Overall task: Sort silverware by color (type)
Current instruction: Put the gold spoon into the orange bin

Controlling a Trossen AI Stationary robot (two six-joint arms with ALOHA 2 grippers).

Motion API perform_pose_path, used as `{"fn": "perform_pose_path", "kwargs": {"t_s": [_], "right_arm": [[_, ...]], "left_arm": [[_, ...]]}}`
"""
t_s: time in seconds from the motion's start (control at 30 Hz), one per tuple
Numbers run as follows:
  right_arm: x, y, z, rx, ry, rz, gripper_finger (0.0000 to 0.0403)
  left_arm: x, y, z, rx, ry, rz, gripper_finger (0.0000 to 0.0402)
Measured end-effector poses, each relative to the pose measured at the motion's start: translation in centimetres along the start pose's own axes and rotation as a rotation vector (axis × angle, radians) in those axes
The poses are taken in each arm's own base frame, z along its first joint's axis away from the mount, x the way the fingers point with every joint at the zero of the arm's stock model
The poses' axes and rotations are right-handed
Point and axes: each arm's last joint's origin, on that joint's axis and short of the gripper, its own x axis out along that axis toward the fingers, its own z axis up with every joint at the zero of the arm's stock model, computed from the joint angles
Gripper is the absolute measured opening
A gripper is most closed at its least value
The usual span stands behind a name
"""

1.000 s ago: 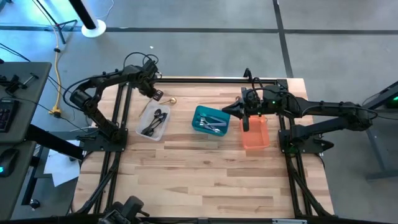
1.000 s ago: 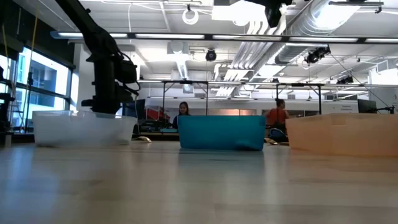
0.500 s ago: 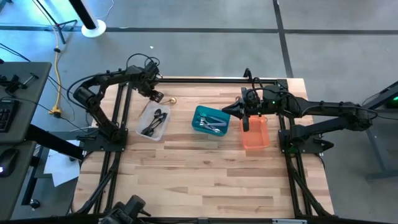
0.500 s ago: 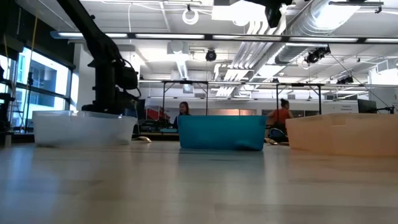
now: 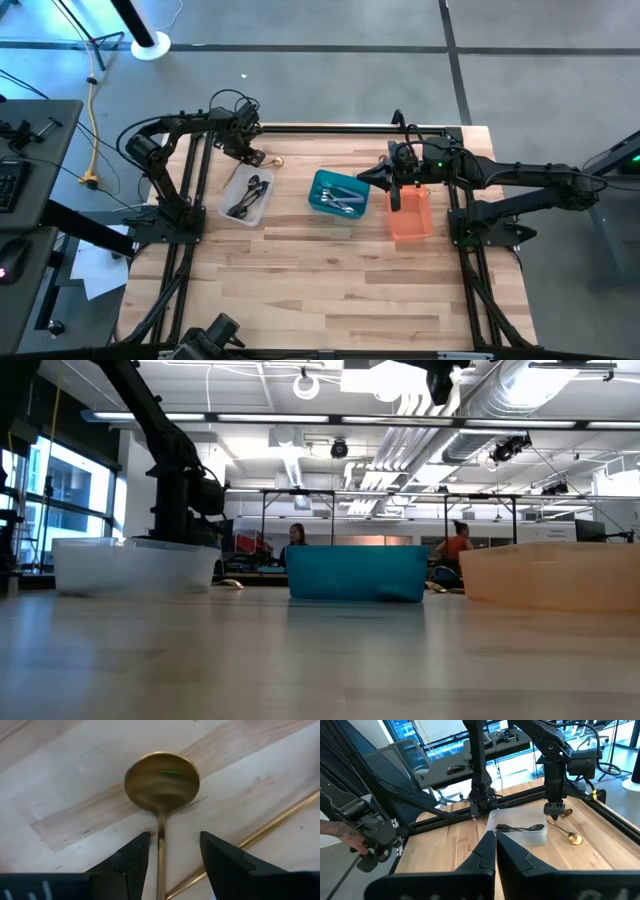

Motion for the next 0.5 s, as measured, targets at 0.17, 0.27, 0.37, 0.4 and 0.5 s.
{"fn": "perform_pose_path", "kwargs": {"t_s": [0.17,0.27,0.37,0.4,0.5], "right_arm": [[0.0,0.0,-0.01,0.005,0.002,0.0,0.0],[0.0,-0.01,-0.02,0.0,0.003,-0.001,0.0],[0.0,-0.01,-0.02,-0.002,0.003,-0.001,0.0],[0.0,-0.01,-0.03,-0.003,0.003,-0.001,0.0],[0.0,-0.01,-0.06,-0.01,0.006,-0.002,0.0]], "left_arm": [[0.36,-0.48,-0.03,0.018,0.011,0.028,0.0143],[0.4,-0.49,-0.03,0.012,0.011,0.028,0.0122],[0.43,-0.49,-0.04,0.016,0.012,0.029,0.01],[0.44,-0.49,-0.04,0.018,0.012,0.029,0.009],[0.47,-0.48,-0.06,0.019,0.013,0.029,0.0056]]}}
